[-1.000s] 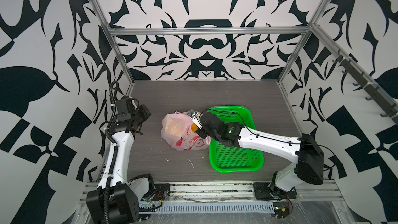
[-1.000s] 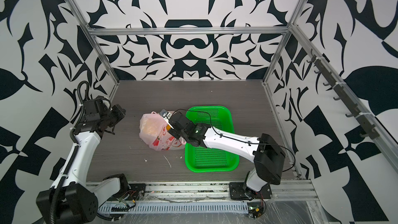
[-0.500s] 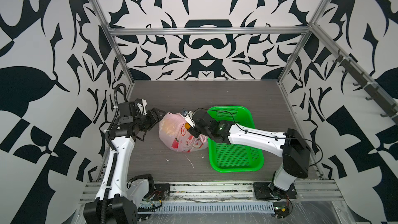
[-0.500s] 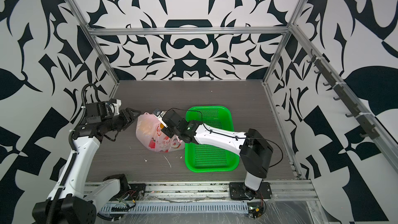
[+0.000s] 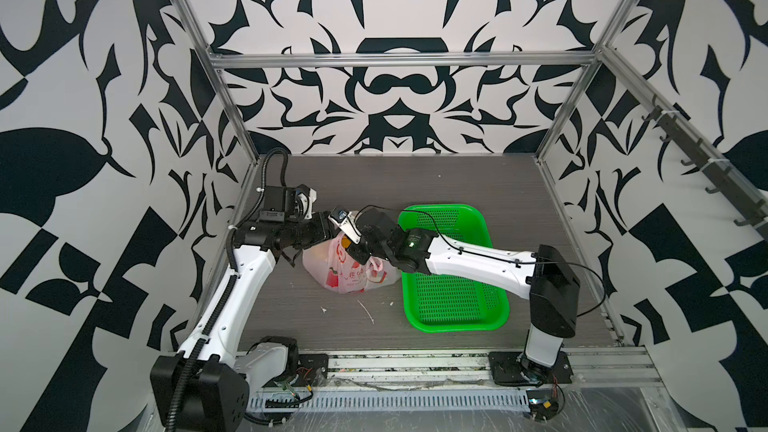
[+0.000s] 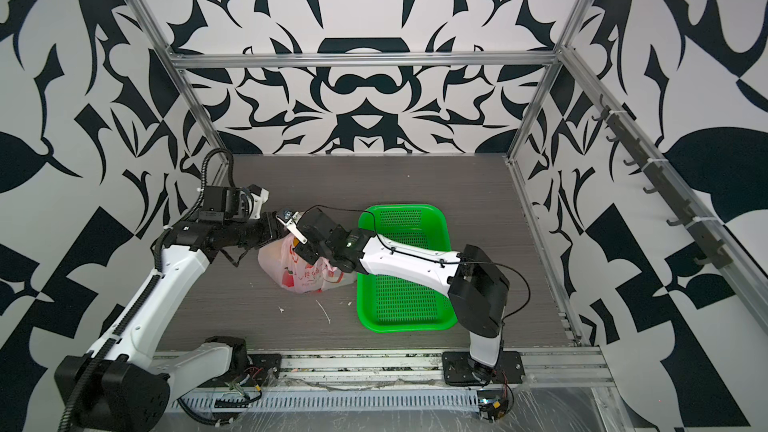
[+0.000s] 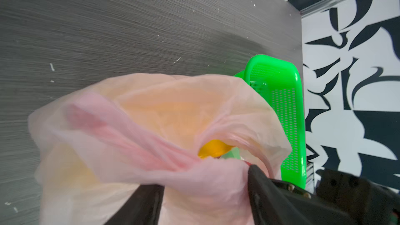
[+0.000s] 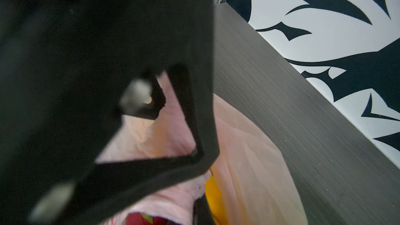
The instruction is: Untie the knot of the plastic bag and take out the fruit
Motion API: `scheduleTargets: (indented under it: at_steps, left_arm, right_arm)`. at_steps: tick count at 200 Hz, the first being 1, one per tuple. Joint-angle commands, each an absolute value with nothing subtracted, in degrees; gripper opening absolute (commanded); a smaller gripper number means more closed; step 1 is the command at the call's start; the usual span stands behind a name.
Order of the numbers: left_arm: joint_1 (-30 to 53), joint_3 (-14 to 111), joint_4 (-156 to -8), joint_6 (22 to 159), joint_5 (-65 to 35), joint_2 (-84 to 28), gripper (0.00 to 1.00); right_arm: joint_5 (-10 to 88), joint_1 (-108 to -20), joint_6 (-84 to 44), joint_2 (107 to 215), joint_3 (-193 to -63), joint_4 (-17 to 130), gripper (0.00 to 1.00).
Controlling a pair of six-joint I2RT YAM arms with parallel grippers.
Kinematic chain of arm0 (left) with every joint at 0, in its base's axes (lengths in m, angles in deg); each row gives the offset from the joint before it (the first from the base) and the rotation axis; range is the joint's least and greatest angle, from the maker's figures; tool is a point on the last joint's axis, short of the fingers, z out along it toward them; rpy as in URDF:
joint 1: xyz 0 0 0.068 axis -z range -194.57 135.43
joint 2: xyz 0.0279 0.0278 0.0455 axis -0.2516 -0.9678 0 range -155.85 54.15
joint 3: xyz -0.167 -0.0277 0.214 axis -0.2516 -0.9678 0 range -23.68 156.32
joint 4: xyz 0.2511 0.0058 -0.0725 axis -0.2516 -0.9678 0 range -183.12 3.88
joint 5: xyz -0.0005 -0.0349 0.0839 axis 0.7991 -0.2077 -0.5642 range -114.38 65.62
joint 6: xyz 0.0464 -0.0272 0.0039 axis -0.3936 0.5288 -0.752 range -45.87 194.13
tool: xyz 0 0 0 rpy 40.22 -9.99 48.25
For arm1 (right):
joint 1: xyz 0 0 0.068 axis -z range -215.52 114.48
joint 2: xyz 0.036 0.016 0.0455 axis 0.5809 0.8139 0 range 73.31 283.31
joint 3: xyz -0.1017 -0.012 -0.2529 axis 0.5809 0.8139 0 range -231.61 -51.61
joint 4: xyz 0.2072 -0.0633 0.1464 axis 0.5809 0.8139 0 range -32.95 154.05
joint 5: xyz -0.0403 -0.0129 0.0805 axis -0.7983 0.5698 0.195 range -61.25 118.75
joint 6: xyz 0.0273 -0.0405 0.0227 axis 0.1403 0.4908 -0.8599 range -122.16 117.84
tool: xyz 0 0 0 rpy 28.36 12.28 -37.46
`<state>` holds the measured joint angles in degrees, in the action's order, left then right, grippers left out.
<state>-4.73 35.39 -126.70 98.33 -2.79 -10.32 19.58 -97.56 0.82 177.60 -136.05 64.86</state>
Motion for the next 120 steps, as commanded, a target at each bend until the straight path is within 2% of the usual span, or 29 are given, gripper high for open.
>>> scheduleTargets:
  at_steps: [1, 87, 120]
  left_arm:
    - [-3.07, 35.62, -129.27, 97.28, -5.96, -8.16, 0.63]
    - [-3.02, 30.04, -131.91, 96.36, -4.82, -0.66, 0.61]
    - [-3.02, 27.38, -128.24, 97.57, -4.11, 3.62, 0.62]
  right_arm:
    - [20.55, -97.86, -0.66, 177.20, -139.71, 62.50, 0.00]
    - [21.02, -97.84, -0.84, 177.72, -140.61, 62.24, 0.00]
    - [21.19, -97.88, -0.92, 177.99, -140.57, 62.40, 0.00]
